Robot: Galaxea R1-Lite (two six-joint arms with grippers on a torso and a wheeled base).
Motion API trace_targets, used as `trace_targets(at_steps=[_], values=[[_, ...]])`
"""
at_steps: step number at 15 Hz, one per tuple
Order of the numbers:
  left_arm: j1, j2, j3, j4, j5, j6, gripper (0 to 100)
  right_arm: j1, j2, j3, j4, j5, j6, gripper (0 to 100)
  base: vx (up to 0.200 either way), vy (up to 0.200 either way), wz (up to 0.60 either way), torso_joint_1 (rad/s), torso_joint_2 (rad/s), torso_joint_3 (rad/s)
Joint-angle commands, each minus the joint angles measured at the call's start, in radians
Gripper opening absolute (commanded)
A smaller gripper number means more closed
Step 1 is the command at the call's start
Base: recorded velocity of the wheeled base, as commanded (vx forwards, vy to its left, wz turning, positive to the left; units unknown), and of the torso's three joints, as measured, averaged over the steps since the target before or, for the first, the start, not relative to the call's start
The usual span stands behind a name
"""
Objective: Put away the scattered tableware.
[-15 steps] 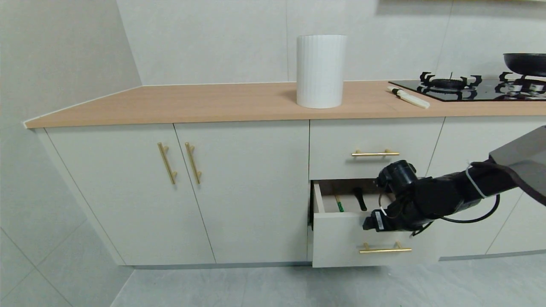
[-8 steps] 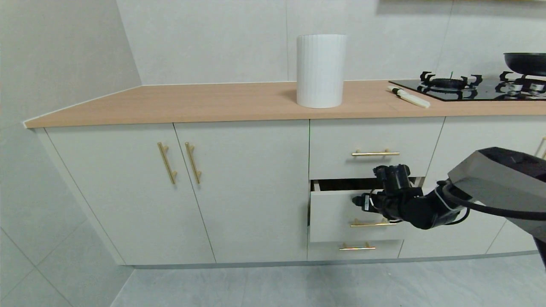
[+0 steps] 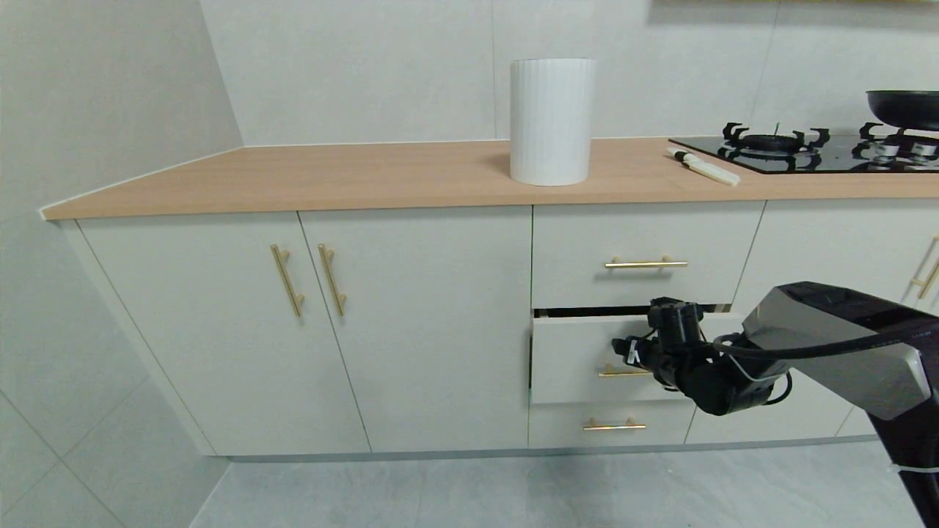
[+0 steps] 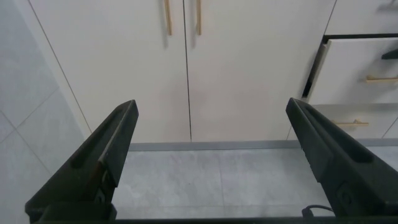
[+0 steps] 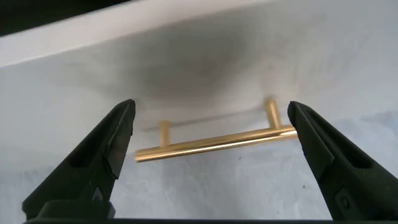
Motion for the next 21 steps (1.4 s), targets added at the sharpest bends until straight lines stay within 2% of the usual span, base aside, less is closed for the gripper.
trace_targets(at_steps=[1, 5, 10, 16, 19, 21], values=[[0.0, 0.0, 0.0, 0.0, 0.001, 0.0, 100, -0.005, 0.021, -0.03, -0.003, -0.001, 0.021, 100, 0.0, 0.0, 0.0, 0.0, 0.0, 0.0], [0.0, 0.0, 0.0, 0.0, 0.001, 0.0, 100, -0.019, 0.089, -0.134, -0.004, -0.071, 0.039, 100, 0.0, 0.0, 0.0, 0.0, 0.0, 0.0], [0.0, 0.0, 0.0, 0.0, 0.001, 0.0, 100, -0.023, 0.121, -0.193, -0.003, -0.081, 0.068, 100, 0.0, 0.0, 0.0, 0.0, 0.0, 0.0], [0.0, 0.0, 0.0, 0.0, 0.001, 0.0, 100, -0.037, 0.172, -0.291, -0.004, -0.149, 0.074, 100, 0.0, 0.0, 0.0, 0.0, 0.0, 0.0], [0.0, 0.0, 0.0, 0.0, 0.001, 0.0, 100, -0.036, 0.152, -0.272, -0.003, -0.153, 0.074, 100, 0.0, 0.0, 0.0, 0.0, 0.0, 0.0], [0.0, 0.0, 0.0, 0.0, 0.001, 0.0, 100, -0.031, 0.012, -0.125, -0.003, -0.143, 0.074, 100, 0.0, 0.0, 0.0, 0.0, 0.0, 0.0]])
